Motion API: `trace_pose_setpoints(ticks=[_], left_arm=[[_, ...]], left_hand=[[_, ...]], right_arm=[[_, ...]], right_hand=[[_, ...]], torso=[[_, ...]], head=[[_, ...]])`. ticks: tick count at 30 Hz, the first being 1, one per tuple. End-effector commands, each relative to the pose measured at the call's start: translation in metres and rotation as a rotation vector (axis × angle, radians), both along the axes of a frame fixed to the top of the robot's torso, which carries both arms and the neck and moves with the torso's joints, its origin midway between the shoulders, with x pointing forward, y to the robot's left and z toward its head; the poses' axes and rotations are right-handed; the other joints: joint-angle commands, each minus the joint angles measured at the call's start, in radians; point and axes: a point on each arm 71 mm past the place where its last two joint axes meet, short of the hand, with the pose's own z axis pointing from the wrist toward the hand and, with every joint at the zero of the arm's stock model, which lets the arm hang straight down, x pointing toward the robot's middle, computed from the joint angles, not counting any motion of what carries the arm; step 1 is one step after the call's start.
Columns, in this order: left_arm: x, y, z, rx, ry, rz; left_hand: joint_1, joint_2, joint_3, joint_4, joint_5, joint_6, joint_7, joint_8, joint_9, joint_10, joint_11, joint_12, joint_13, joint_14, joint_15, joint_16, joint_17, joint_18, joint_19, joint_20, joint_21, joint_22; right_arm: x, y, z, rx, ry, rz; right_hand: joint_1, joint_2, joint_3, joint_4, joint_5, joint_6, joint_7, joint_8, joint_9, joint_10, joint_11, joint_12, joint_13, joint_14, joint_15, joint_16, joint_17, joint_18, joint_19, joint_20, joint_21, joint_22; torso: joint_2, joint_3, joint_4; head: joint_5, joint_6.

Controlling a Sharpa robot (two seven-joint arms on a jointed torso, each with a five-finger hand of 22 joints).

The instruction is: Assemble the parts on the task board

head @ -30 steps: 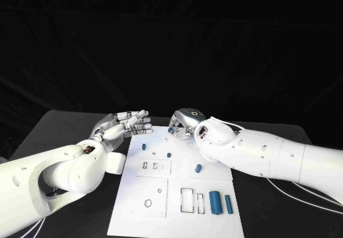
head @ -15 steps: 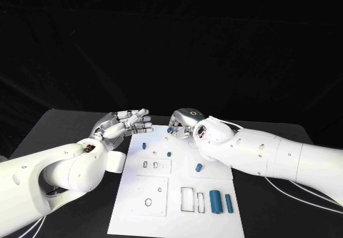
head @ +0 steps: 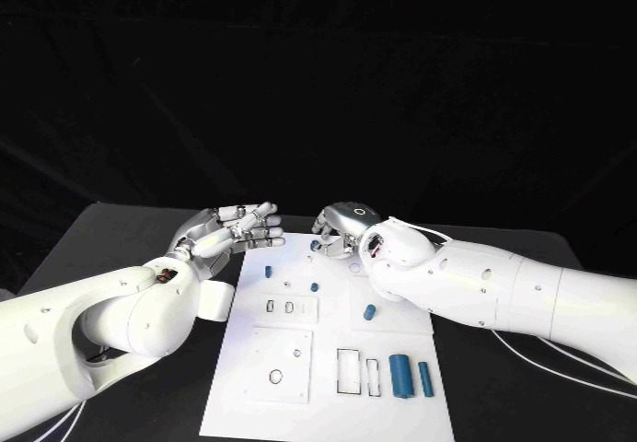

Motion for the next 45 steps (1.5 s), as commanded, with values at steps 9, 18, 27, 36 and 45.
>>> trace_pose_setpoints(ticks=[9, 18, 27, 36, 45], left_arm=[[0.002, 0.002, 0.001, -0.004, -0.005, -0.009], [0.003, 0.004, 0.001, -0.003, -0.004, -0.008], [0.004, 0.004, 0.001, -0.005, -0.004, -0.013], [0.004, 0.004, 0.001, -0.005, -0.004, -0.013], [0.004, 0.004, 0.001, -0.004, -0.003, -0.012]], left_hand=[[0.010, 0.000, -0.001, -0.006, -0.004, 0.004, 0.009, -0.003, -0.001, -0.001, 0.007, -0.007, -0.001, 0.000, 0.004, -0.004, 0.001, 0.011, -0.003, 0.003, 0.003, 0.001], [0.010, 0.000, -0.001, -0.006, -0.004, 0.004, 0.009, -0.003, -0.001, -0.001, 0.007, -0.007, -0.001, 0.000, 0.004, -0.004, 0.001, 0.011, -0.003, 0.003, 0.003, 0.001], [0.010, -0.001, -0.001, -0.006, -0.004, 0.004, 0.009, -0.004, -0.001, -0.002, 0.008, -0.008, -0.001, 0.000, 0.004, -0.006, 0.001, 0.011, -0.003, 0.003, 0.004, 0.001], [0.010, -0.001, -0.001, -0.006, -0.004, 0.004, 0.009, -0.004, -0.001, -0.002, 0.008, -0.008, -0.001, 0.000, 0.004, -0.006, 0.001, 0.011, -0.003, 0.003, 0.004, 0.001], [0.010, -0.001, -0.001, -0.006, -0.004, 0.004, 0.009, -0.004, -0.001, -0.002, 0.008, -0.008, -0.001, 0.000, 0.004, -0.006, 0.001, 0.011, -0.003, 0.003, 0.004, 0.001]], right_arm=[[-0.023, -0.053, 0.015, 0.106, -0.022, -0.019], [-0.039, -0.109, 0.014, 0.132, 0.170, -0.114], [-0.035, -0.125, 0.009, 0.094, 0.236, -0.162], [-0.027, -0.122, 0.005, 0.062, 0.240, -0.176], [-0.021, -0.121, 0.004, 0.033, 0.221, -0.202]], right_hand=[[0.018, -0.011, -0.011, 0.013, 0.053, 0.044, 0.005, 0.018, 0.010, 0.064, -0.008, 0.033, 0.021, 0.040, 0.001, -0.004, -0.013, -0.002, -0.003, 0.003, -0.008, 0.001], [-0.007, -0.063, -0.172, 0.056, 0.115, 0.044, -0.042, 0.039, 0.021, 0.288, -0.067, 0.611, 0.538, 0.057, -0.047, 0.036, 0.058, -0.012, 0.024, -0.041, 0.021, 0.053], [0.066, -0.014, -0.399, 0.160, 0.176, -0.040, -0.016, 0.108, 0.046, 0.279, -0.038, 1.338, 1.282, 0.081, -0.022, 0.107, 0.197, -0.022, 0.056, -0.020, 0.048, 0.116], [0.093, -0.004, -0.426, 0.184, 0.188, -0.061, -0.012, 0.126, 0.051, 0.283, -0.031, 1.361, 1.306, 0.086, -0.017, 0.120, 0.225, -0.025, 0.067, -0.015, 0.060, 0.138], [0.107, 0.003, -0.428, 0.187, 0.199, -0.062, -0.012, 0.135, 0.054, 0.289, -0.031, 1.372, 1.317, 0.089, -0.016, 0.127, 0.241, -0.029, 0.077, -0.014, 0.072, 0.156]], torso=[[-0.003, 0.0035, -0.0090], [-0.007, 0.0125, -0.0214], [-0.006, 0.0106, -0.0186], [-0.005, 0.0096, -0.0185], [-0.006, 0.0096, -0.0194]], head=[[-0.004, 0.007], [-0.007, 0.008], [-0.016, 0.011], [-0.012, 0.003], [-0.011, 0.000]])
